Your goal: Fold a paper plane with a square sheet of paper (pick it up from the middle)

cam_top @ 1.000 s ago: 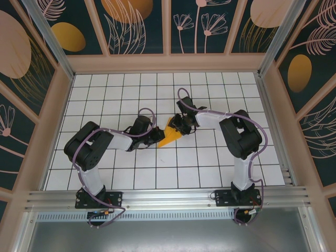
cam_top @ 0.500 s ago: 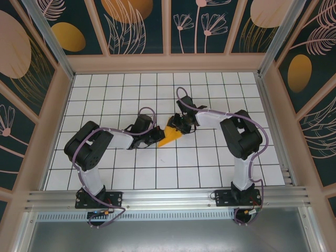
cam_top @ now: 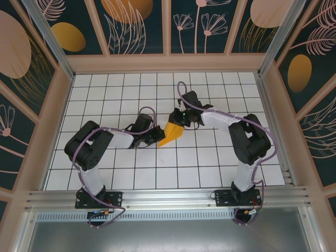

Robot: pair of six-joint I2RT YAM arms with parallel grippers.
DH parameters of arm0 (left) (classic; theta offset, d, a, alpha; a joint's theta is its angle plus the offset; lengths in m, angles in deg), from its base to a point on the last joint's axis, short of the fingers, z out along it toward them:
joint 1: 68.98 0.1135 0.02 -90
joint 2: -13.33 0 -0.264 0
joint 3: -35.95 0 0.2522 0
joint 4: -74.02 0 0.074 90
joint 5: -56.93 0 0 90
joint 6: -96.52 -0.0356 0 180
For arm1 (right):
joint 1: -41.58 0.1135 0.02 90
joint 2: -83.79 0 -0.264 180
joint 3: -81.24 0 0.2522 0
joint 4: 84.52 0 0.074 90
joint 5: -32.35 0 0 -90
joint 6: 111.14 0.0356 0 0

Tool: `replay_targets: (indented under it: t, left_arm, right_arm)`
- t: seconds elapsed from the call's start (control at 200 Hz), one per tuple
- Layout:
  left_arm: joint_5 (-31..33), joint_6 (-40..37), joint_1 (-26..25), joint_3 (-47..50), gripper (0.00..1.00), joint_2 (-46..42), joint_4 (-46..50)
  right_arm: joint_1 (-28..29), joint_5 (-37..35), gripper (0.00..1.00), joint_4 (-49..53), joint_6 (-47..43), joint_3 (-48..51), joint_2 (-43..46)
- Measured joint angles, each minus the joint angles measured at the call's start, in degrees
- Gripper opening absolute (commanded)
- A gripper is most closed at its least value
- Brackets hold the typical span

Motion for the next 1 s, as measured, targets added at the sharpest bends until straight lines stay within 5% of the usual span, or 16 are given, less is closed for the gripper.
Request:
replay_targets:
  t: [0.996]
  left_arm:
    - [0.1, -0.8, 0.0, -0.6, 0.00, 0.1, 1.4]
  right_arm:
    - [-1.8, 7.5, 0.02, -6.3, -2.4, 4.9, -6.9]
